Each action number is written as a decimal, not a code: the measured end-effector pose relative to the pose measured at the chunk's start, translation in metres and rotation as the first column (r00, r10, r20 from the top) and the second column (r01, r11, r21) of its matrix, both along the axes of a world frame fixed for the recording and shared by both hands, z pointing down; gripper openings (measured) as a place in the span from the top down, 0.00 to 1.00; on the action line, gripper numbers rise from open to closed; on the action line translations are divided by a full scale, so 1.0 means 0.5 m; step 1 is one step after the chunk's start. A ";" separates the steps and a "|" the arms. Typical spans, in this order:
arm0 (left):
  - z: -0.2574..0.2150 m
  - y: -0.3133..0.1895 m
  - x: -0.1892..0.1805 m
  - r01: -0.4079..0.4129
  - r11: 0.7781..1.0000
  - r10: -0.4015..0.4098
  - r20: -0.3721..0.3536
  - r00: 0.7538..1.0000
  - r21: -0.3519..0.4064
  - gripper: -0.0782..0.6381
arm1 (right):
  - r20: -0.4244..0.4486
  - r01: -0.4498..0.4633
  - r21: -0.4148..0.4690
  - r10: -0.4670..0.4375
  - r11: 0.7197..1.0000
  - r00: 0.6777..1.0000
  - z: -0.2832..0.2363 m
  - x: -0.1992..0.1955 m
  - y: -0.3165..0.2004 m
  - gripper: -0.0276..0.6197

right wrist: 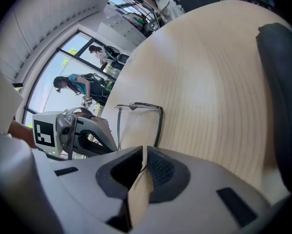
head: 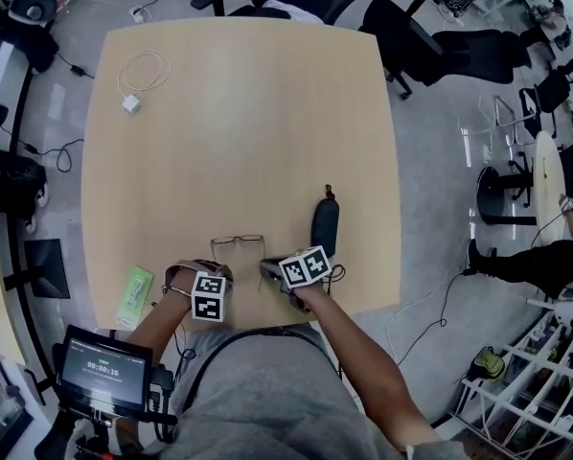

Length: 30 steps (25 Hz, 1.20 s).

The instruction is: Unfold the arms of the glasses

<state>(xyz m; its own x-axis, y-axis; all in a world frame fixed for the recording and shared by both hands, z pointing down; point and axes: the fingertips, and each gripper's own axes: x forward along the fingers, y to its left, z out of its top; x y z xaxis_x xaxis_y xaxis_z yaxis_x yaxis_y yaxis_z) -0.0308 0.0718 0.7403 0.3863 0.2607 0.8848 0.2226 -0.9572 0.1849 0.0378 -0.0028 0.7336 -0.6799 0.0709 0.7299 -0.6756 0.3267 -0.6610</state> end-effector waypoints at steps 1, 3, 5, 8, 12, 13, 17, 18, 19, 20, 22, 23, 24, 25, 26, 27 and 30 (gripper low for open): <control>-0.001 0.004 -0.010 0.009 1.000 -0.009 0.005 1.000 0.000 0.84 | -0.006 -0.008 0.005 0.008 1.000 1.000 -0.003 0.002 0.004 0.91; -0.004 0.009 -0.026 0.029 1.000 -0.029 0.011 1.000 0.000 0.84 | -0.019 -0.021 0.015 0.021 1.000 1.000 -0.009 0.006 0.010 0.91; -0.004 0.012 -0.035 0.045 0.999 -0.045 0.013 0.999 0.002 0.84 | -0.027 -0.030 0.022 0.031 0.999 0.999 -0.009 0.008 0.016 0.91; -0.003 0.018 -0.045 0.055 0.998 -0.055 0.007 0.998 0.016 0.84 | -0.021 -0.048 0.033 0.048 0.998 0.999 -0.010 0.004 0.026 0.91; -0.035 0.010 -0.053 0.103 0.994 -0.102 -0.043 0.994 0.022 0.84 | 0.088 -0.110 0.094 0.102 0.989 0.991 -0.060 -0.013 0.013 0.91; -0.057 0.004 -0.050 0.141 0.990 -0.140 -0.079 0.987 0.010 0.84 | 0.124 -0.124 0.121 0.109 0.985 0.986 -0.085 -0.018 0.008 0.91; -0.179 -0.040 -0.041 0.351 0.935 -0.353 -0.265 0.897 -0.057 0.84 | 0.241 -0.154 0.258 0.091 0.954 0.966 -0.219 -0.032 -0.004 0.91; -0.214 -0.056 -0.042 0.408 0.911 -0.407 -0.312 0.858 -0.067 0.84 | 0.270 -0.159 0.296 0.078 0.942 0.960 -0.259 -0.035 -0.005 0.91; -0.252 -0.072 -0.045 0.465 0.883 -0.456 -0.361 0.813 -0.067 0.84 | 0.296 -0.159 0.338 0.056 0.927 0.953 -0.301 -0.039 -0.002 0.91; -0.296 -0.089 -0.047 0.522 0.851 -0.496 -0.416 0.762 -0.059 0.84 | 0.319 -0.155 0.386 0.026 0.909 0.947 -0.346 -0.042 0.003 0.91; -0.405 -0.117 -0.045 0.633 0.772 -0.554 -0.548 0.627 -0.056 0.84 | 0.340 -0.131 0.498 -0.054 0.857 0.939 -0.437 -0.047 0.023 0.91; -0.462 -0.124 -0.041 0.681 0.728 -0.573 -0.611 0.546 -0.074 0.84 | 0.337 -0.114 0.554 -0.096 0.825 0.937 -0.479 -0.046 0.037 0.91; -0.514 -0.124 -0.034 0.720 0.687 -0.584 -0.664 0.466 -0.099 0.84 | 0.329 -0.100 0.606 -0.134 0.790 0.935 -0.517 -0.044 0.053 0.91; -0.559 -0.116 -0.025 0.750 0.650 -0.589 -0.705 0.395 -0.123 0.84 | 0.320 -0.089 0.651 -0.166 0.754 0.933 -0.552 -0.039 0.071 0.91; -0.598 -0.102 -0.013 0.771 0.620 -0.586 -0.738 0.335 -0.143 0.84 | 0.312 -0.084 0.691 -0.191 0.718 0.931 -0.585 -0.032 0.091 0.91; -0.631 -0.080 0.003 0.786 0.598 -0.578 -0.763 0.289 -0.156 0.84 | 0.306 -0.083 0.725 -0.212 0.684 0.928 -0.615 -0.020 0.115 0.91; -0.705 0.012 0.075 0.806 0.565 -0.539 -0.818 0.202 -0.173 0.84 | 0.295 -0.095 0.796 -0.247 0.598 0.923 -0.687 0.045 0.212 0.95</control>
